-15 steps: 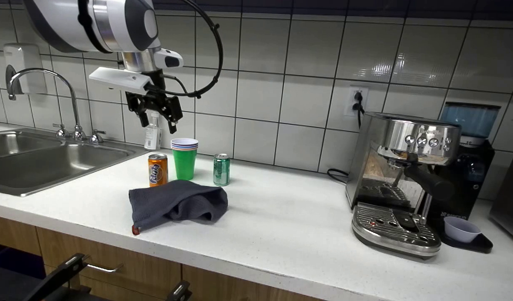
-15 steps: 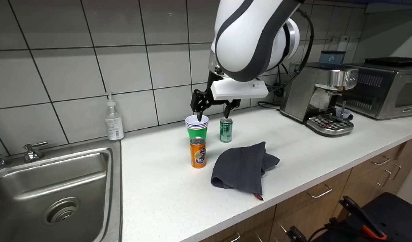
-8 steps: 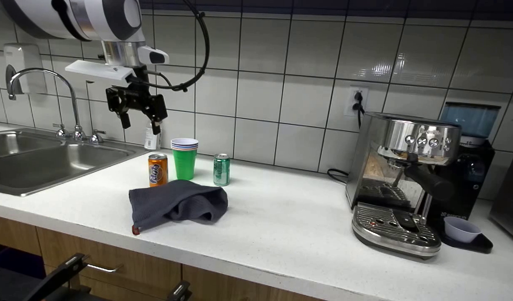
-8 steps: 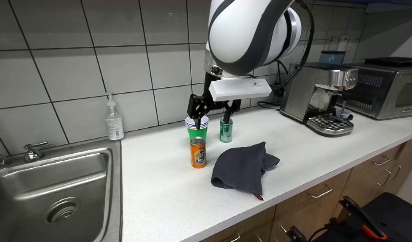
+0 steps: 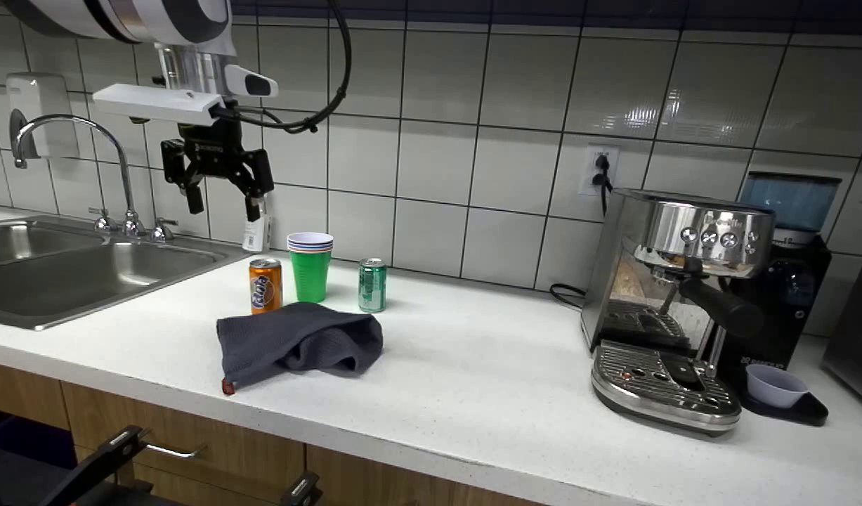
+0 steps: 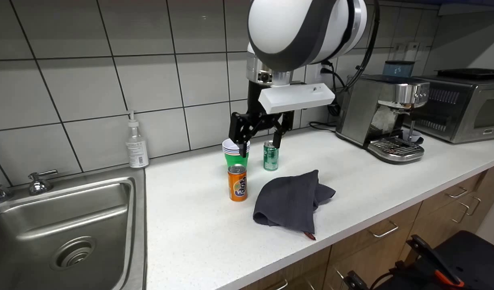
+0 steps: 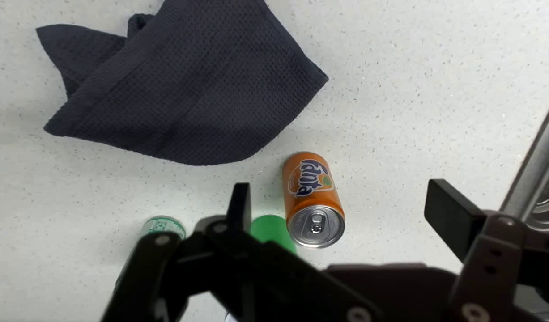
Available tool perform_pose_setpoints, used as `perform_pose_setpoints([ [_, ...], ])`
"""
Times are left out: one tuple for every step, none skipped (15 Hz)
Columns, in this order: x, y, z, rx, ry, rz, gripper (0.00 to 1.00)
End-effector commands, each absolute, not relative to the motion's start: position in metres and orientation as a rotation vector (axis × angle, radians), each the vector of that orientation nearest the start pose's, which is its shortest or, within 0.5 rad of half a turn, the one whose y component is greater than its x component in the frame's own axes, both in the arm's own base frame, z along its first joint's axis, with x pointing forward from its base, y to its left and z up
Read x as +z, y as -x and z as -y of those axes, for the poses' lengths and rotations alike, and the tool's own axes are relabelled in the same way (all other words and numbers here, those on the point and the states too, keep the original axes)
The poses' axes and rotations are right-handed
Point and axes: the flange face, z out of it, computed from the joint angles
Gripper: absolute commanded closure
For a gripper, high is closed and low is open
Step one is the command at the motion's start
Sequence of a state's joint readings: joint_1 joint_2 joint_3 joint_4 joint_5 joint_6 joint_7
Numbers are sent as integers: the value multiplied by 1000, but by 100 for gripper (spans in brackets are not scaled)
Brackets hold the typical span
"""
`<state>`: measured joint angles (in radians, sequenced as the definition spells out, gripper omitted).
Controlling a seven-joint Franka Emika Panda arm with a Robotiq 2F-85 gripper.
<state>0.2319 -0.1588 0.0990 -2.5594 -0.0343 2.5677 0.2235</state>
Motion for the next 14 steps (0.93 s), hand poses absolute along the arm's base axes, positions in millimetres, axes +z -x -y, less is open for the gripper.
perform_pose_setpoints([
  [354, -424, -145, -214, 3101, 290, 0],
  [355, -423, -145, -194, 3101, 306, 0],
  [356, -422, -144, -181, 3099, 321, 0],
  [357, -422, -144, -157, 3089, 337, 0],
  [357, -421, -143, -135, 3091, 340, 0],
  [356, -420, -142, -114, 3095, 352, 0],
  [356, -419, -142, -96, 3100, 361, 0],
  [357, -419, -142, -85, 3102, 368, 0],
  [357, -418, -141, -73, 3103, 373, 0],
  [357, -418, -141, -65, 3106, 377, 0],
  [356, -419, -141, -60, 3112, 376, 0],
  [356, -419, -141, -58, 3115, 367, 0],
  [346, -419, -144, -78, 3113, 346, 0],
  [346, -419, -144, -74, 3113, 346, 0],
])
